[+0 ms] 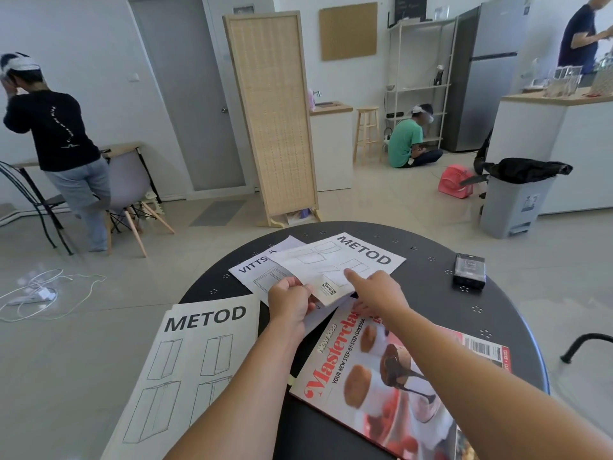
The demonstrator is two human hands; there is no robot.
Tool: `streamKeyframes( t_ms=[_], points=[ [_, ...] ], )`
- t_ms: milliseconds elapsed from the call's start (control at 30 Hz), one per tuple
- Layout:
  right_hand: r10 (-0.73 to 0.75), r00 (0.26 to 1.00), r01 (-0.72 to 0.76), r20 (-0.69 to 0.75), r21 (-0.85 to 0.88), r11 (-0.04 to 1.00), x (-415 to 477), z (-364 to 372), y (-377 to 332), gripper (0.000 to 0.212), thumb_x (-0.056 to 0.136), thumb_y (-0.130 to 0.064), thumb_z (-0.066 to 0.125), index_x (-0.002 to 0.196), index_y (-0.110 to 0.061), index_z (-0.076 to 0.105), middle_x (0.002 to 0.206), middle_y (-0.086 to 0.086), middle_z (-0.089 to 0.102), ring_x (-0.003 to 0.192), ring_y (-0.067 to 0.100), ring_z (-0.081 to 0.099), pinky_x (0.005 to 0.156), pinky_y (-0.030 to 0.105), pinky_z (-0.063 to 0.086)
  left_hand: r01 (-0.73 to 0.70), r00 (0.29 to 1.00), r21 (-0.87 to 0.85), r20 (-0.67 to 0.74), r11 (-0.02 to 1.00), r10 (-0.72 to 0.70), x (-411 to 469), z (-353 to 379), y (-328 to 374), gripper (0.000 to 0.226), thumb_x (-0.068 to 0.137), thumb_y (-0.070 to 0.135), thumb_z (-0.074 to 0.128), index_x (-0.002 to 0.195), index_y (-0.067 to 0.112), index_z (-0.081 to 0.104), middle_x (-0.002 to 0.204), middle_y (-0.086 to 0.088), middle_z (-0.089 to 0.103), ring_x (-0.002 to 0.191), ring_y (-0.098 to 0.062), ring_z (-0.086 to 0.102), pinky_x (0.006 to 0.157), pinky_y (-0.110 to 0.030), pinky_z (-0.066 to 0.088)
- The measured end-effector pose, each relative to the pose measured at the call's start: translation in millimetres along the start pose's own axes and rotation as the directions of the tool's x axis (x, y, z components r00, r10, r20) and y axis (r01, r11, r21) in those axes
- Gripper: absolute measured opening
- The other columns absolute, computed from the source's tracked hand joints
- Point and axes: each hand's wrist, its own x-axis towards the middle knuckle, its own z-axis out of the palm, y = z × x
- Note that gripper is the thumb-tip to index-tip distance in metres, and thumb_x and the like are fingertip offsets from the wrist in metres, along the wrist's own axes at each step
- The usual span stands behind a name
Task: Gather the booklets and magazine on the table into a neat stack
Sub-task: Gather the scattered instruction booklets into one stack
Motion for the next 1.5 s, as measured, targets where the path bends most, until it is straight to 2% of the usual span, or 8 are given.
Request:
streamKeyframes(
  t_ms=[100, 233, 400, 567, 800, 1000, 1167, 1500],
  points=[
    [0.061, 0.994, -0.091, 0.096, 0.358, 0.929, -4, 10, -5, 0.056, 0.084, -0.034, 0.074, 0.126, -0.012, 0.045, 0.092, 0.006, 0.066, 0.073, 0.021, 0.073, 0.069, 0.039, 0.064, 0.022, 0.995, 0.011, 0.096, 1.000, -0.023, -14, -6, 1, 0.012, 0.092, -0.001, 0.061, 0.100, 0.006, 0.067, 0.090, -0.013, 0.077, 0.073, -0.022, 0.069, 0.049, -0.023, 0.050],
    [0.041, 0.999, -0.039, 0.001, 0.353, 0.935, -5, 14, -6, 0.066, 0.083, -0.008, 0.075, 0.141, -0.012, 0.044, 0.110, 0.010, 0.062, 0.092, 0.030, 0.071, 0.084, 0.045, 0.060, 0.019, 0.986, 0.235, 0.159, 0.972, -0.058, -22, -18, 2, 0.019, 0.093, 0.023, 0.064, 0.092, 0.004, 0.068, 0.081, -0.009, 0.073, 0.069, -0.021, 0.067, 0.057, -0.028, 0.050],
    [0.035, 0.998, -0.017, -0.052, 0.314, 0.949, -1, 3, -4, 0.063, 0.086, -0.004, 0.071, 0.142, -0.015, 0.045, 0.117, 0.009, 0.062, 0.088, 0.028, 0.072, 0.080, 0.046, 0.062, -0.095, 0.993, 0.778, 0.026, 0.621, 0.119, -13, -31, 8, 0.031, 0.086, 0.025, 0.057, 0.107, 0.005, 0.068, 0.109, -0.012, 0.070, 0.104, -0.030, 0.061, 0.080, -0.034, 0.054],
    [0.010, 0.998, 0.005, -0.058, 0.255, 0.967, 2, -3, 5, 0.063, 0.086, -0.001, 0.070, 0.142, -0.016, 0.045, 0.124, 0.010, 0.062, 0.086, 0.025, 0.072, 0.075, 0.041, 0.063, -0.002, 0.994, 0.926, -0.039, 0.378, 0.101, -9, -11, 14, 0.057, 0.088, 0.023, 0.062, 0.138, 0.000, 0.044, 0.135, -0.018, 0.051, 0.125, -0.033, 0.046, 0.099, -0.036, 0.046],
    [-0.021, 0.998, 0.029, -0.065, 0.130, 0.991, 13, -25, 26, 0.063, 0.083, 0.005, 0.064, 0.139, -0.019, 0.048, 0.122, 0.006, 0.059, 0.096, 0.026, 0.065, 0.076, 0.040, 0.060, 0.115, 0.985, 0.882, -0.162, 0.457, 0.064, 15, 7, 14, 0.082, 0.083, 0.014, 0.070, 0.150, -0.002, 0.024, 0.143, -0.025, 0.038, 0.128, -0.036, 0.042, 0.096, -0.037, 0.046],
    [-0.053, 0.997, 0.057, -0.057, 0.077, 0.995, 23, -34, 36, 0.063, 0.081, 0.004, 0.066, 0.137, -0.020, 0.050, 0.111, 0.000, 0.055, 0.096, 0.024, 0.062, 0.076, 0.035, 0.057, 0.104, 0.989, 0.775, -0.147, 0.623, 0.017, 38, 10, 20, 0.023, 0.081, 0.001, 0.064, 0.103, 0.005, 0.062, 0.083, -0.007, 0.063, 0.088, -0.028, 0.061, 0.082, -0.034, 0.055],
    [-0.056, 0.998, 0.060, -0.040, 0.086, 0.995, 25, -34, 36, 0.062, 0.082, 0.006, 0.064, 0.137, -0.022, 0.051, 0.109, 0.000, 0.054, 0.095, 0.024, 0.062, 0.082, 0.040, 0.059, 0.006, 0.973, 0.626, -0.183, 0.780, 0.139, 38, 9, 16, 0.023, 0.091, 0.003, 0.050, 0.111, -0.001, 0.061, 0.115, -0.017, 0.066, 0.079, -0.028, 0.056, 0.064, -0.033, 0.044],
    [-0.022, 1.000, 0.024, -0.018, 0.107, 0.994, 16, -36, 33, 0.060, 0.081, 0.008, 0.065, 0.131, -0.023, 0.054, 0.116, 0.004, 0.060, 0.098, 0.027, 0.065, 0.081, 0.045, 0.061, -0.166, 0.877, 0.332, -0.381, 0.929, 0.293, 35, -27, 45, 0.025, 0.088, -0.007, 0.041, 0.103, 0.000, 0.060, 0.107, -0.014, 0.064, 0.076, -0.032, 0.062, 0.041, -0.028, 0.048]
  ],
)
